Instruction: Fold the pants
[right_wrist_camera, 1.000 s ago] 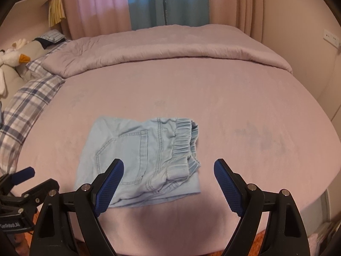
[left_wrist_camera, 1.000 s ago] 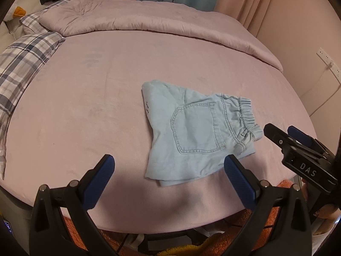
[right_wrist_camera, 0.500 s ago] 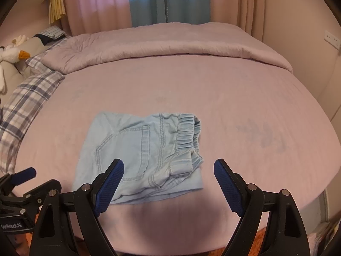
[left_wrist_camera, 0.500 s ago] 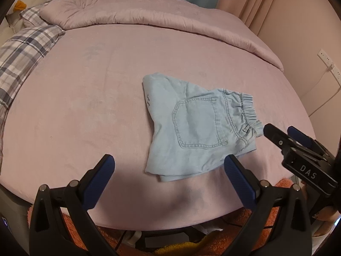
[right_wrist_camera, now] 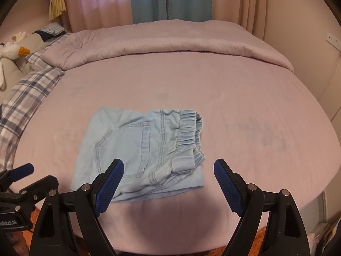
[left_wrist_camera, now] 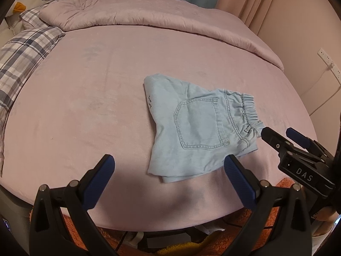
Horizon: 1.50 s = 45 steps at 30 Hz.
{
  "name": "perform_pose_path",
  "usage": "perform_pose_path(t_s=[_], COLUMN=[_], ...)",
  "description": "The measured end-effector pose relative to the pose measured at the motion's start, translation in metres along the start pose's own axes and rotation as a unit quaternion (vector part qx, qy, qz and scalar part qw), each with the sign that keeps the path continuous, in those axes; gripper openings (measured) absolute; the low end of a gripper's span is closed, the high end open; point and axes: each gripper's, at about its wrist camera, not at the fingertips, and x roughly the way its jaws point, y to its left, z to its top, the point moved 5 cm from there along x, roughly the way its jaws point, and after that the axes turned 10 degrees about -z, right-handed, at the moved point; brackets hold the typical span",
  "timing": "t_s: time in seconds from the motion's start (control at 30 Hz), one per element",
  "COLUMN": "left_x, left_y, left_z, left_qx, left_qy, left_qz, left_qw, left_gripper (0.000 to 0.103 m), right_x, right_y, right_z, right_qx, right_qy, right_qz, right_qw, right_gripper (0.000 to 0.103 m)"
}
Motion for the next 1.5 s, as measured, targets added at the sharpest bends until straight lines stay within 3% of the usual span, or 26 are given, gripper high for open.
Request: perform_pose_path(t_s=[1.5], left_x=[-0.009], left_y=[-0.005], left_z=[0.005], left_qx=[0.006], left_qy=[-0.017], left_qz=[-0.006], left_qw=[0.9998], left_gripper=[0.102], right_x=[0.005], right_y=[-0.001], right_z=[-0.003], right_qx=[0.003], right_qy=[0.008], right_qz=[0.002], right_qw=[1.0], right_gripper=[0.086])
